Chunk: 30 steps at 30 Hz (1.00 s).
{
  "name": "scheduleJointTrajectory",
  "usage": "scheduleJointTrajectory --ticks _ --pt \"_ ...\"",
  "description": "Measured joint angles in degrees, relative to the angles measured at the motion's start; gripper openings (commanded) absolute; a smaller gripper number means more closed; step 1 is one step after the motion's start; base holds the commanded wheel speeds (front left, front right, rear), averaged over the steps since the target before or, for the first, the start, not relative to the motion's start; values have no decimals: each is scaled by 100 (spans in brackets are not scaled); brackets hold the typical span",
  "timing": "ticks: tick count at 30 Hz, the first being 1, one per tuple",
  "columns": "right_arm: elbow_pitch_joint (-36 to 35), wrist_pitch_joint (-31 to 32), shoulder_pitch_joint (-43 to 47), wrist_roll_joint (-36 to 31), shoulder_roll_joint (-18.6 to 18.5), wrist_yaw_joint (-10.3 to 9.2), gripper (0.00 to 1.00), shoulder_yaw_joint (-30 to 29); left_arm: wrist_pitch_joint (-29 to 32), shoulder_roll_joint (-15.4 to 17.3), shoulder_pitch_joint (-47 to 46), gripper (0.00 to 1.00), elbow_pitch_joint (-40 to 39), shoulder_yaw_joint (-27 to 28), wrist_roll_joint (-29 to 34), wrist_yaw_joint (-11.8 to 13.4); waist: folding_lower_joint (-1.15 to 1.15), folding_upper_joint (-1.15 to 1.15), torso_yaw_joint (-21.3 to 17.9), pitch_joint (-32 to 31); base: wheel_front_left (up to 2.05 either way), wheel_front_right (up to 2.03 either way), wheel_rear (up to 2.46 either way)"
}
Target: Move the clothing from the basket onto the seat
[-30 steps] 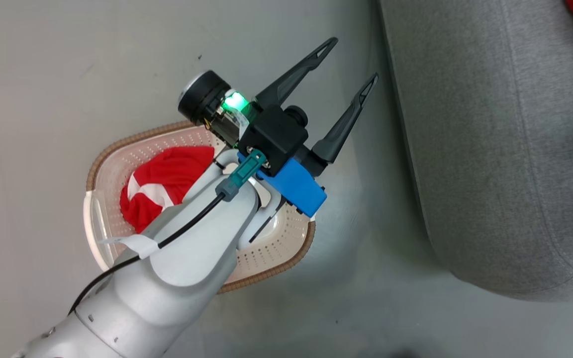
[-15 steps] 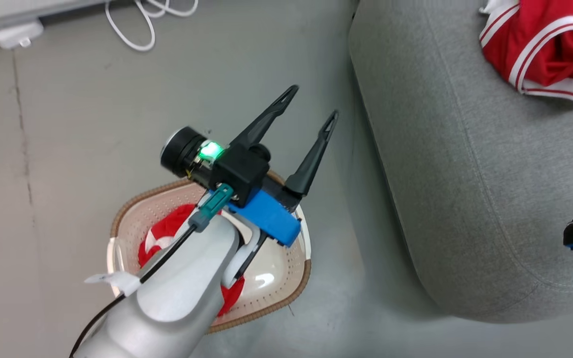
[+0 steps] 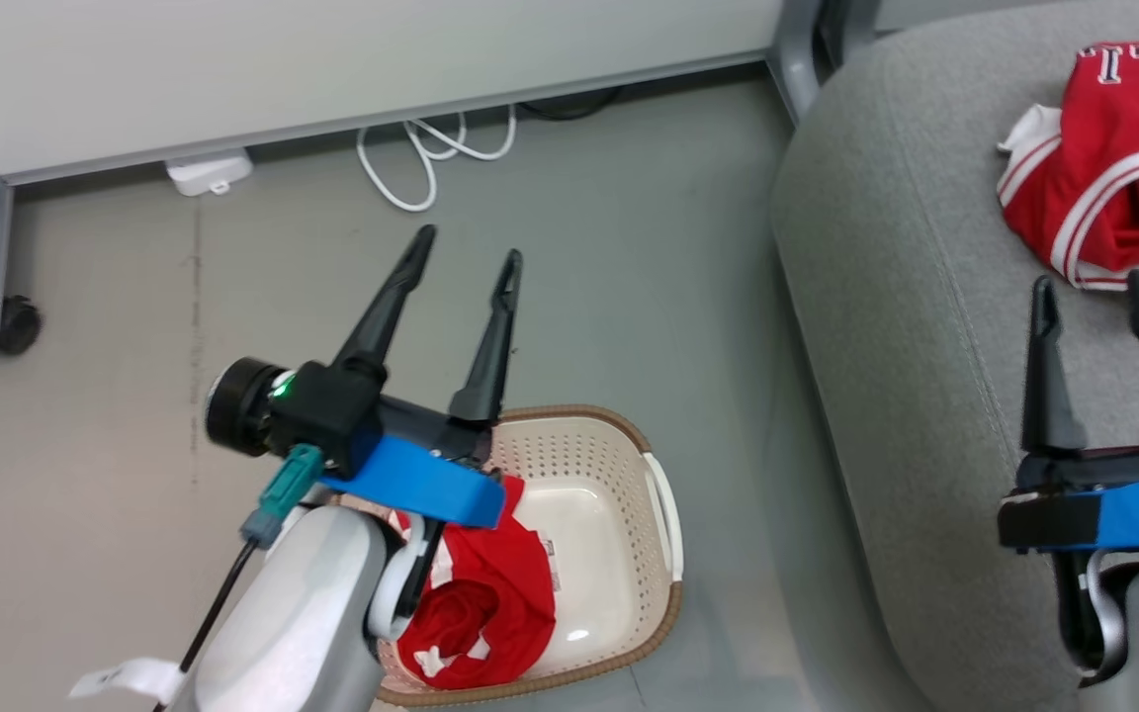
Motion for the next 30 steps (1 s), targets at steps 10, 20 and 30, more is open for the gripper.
scheduleJointTrajectory --ticks 10,20,30 --pt "-286 1 325 -2 157 0 100 366 0 -152 878 100 -419 1122 424 -134 0 0 492 -457 0 0 0" --pt "-311 1 694 -19 208 -1 100 468 0 -355 1580 100 -534 1901 712 -339 0 0 714 -821 0 0 0" --pt "-202 1 1070 191 215 -1 100 750 0 -494 1992 100 -463 2268 828 -516 0 0 797 -1086 0 0 0"
